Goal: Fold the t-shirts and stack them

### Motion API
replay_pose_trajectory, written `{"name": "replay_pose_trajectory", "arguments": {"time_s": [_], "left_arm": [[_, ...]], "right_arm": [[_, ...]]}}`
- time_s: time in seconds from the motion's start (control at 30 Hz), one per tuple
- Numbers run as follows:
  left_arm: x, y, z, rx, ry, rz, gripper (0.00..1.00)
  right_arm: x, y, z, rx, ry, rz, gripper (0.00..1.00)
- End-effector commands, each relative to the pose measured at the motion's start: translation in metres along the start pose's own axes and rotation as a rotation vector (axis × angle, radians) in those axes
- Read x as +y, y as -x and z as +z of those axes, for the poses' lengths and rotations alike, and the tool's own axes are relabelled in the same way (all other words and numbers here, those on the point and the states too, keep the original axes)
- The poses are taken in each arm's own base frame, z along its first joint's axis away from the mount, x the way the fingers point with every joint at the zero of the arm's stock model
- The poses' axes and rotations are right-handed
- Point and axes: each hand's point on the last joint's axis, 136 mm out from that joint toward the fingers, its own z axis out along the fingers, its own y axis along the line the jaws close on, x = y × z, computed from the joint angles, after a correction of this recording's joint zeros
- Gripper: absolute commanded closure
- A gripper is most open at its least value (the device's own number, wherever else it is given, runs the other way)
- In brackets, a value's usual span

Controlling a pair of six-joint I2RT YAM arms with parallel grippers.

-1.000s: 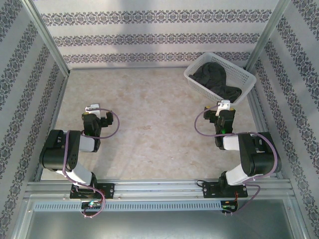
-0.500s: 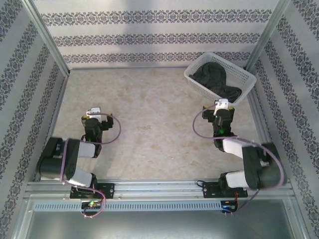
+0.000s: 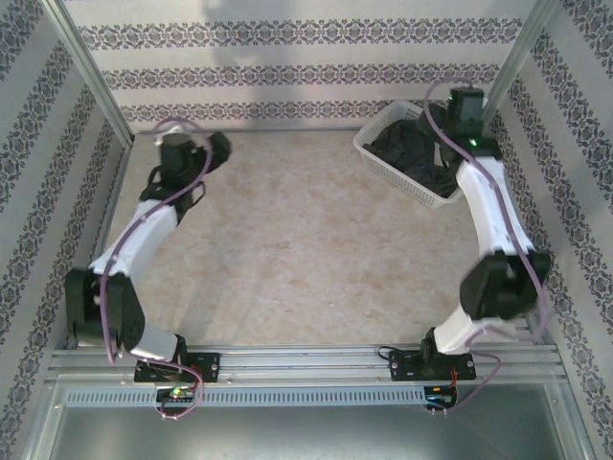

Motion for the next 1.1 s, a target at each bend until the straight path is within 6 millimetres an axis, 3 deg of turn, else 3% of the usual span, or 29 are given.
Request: {"name": "replay_pose_trajectory", "arguments": {"time_s": [0.0,0.1,0.2,0.33,0.4,0.47,0.57,0.6,0.67,0.77,0.9,1.07], "left_arm": [[-0.055,-0.063,-0.011,0.243,-0.084,0.102,0.01],[-0.094,-0.085,-0.015,0.269,-0.158,0.123,0.06],[-0.117,-0.102,-0.021,0.281,-0.211,0.112,0.10],[-0.130,-0.113,-0.028,0.307,-0.247,0.101,0.16],[-0.128,-0.114,-0.031,0.310,-0.246,0.100,0.18],[-0.125,-0.112,-0.034,0.299,-0.238,0.102,0.20],[-0.119,-0.110,-0.039,0.285,-0.221,0.107,0.25],[-0.117,-0.110,-0.041,0.282,-0.217,0.109,0.27],[-0.113,-0.110,-0.043,0.283,-0.205,0.112,0.29],[-0.106,-0.112,-0.044,0.281,-0.179,0.119,0.32],[-0.094,-0.114,-0.044,0.278,-0.139,0.128,0.33],[-0.070,-0.109,-0.043,0.266,-0.042,0.135,0.36]], "right_arm": [[-0.039,-0.064,0.050,0.307,-0.185,0.002,0.29],[-0.040,-0.084,0.093,0.406,-0.198,0.020,0.33],[-0.044,-0.107,0.126,0.487,-0.225,0.028,0.33],[-0.041,-0.134,0.161,0.578,-0.201,0.051,0.39],[-0.040,-0.143,0.168,0.608,-0.202,0.070,0.45],[-0.038,-0.142,0.171,0.612,-0.199,0.087,0.55],[-0.030,-0.119,0.166,0.536,-0.173,0.101,0.92],[-0.026,-0.105,0.162,0.495,-0.161,0.100,1.00],[-0.015,-0.070,0.147,0.390,-0.132,0.086,1.00],[0.008,0.000,0.105,0.189,-0.062,0.070,1.00],[0.046,0.081,0.027,-0.041,0.078,0.073,1.00],[0.102,0.138,-0.078,-0.255,0.282,0.034,1.00]]}}
